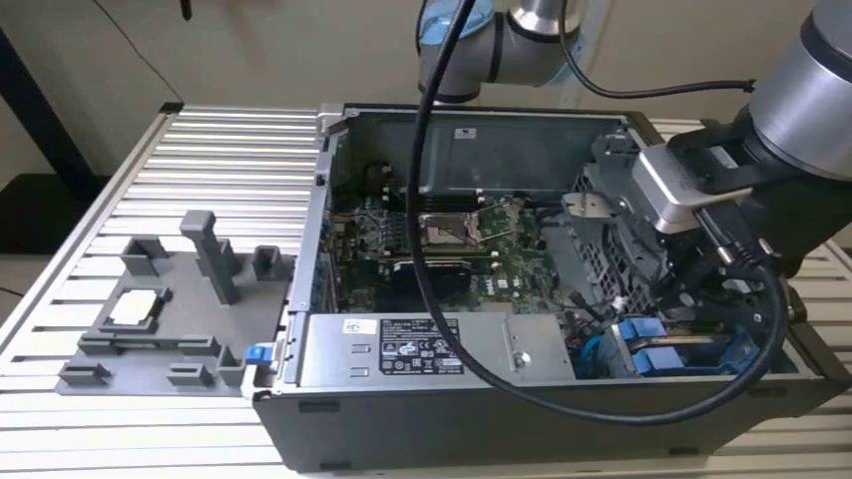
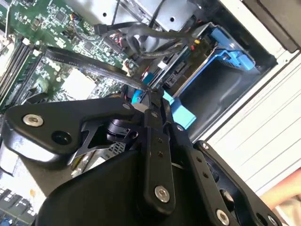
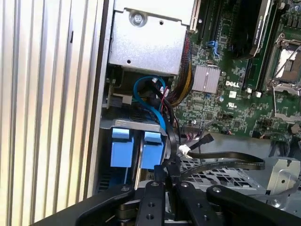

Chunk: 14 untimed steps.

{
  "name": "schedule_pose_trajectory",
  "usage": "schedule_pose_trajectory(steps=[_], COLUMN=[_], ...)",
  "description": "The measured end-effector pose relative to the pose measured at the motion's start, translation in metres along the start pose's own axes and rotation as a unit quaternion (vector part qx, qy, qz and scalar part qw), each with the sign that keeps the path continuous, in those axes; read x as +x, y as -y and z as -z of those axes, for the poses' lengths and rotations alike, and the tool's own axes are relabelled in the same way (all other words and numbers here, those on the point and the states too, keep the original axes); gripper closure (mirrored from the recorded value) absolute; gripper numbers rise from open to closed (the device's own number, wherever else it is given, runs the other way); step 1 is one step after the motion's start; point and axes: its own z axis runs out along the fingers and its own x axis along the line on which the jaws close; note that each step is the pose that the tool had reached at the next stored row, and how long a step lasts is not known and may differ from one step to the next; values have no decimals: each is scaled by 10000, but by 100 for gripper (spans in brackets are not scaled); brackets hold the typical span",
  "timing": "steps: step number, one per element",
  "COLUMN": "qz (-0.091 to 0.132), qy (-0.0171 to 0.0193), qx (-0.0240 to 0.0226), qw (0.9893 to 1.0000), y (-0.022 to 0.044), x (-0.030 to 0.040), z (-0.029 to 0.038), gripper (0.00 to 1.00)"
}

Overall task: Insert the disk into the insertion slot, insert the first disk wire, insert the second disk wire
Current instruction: 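Insert the second disk wire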

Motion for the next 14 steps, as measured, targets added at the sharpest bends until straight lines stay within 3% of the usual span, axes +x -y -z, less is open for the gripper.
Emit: schedule_pose_trajectory(steps=[6, 11, 14], qz=[-185, -205, -220], qy=[-23, -40, -39], qx=[22, -128, -197], qw=[9998, 9997, 9996], y=[30, 196, 225], x=[11, 39, 49], z=[-29, -59, -74], gripper=[84, 84, 84])
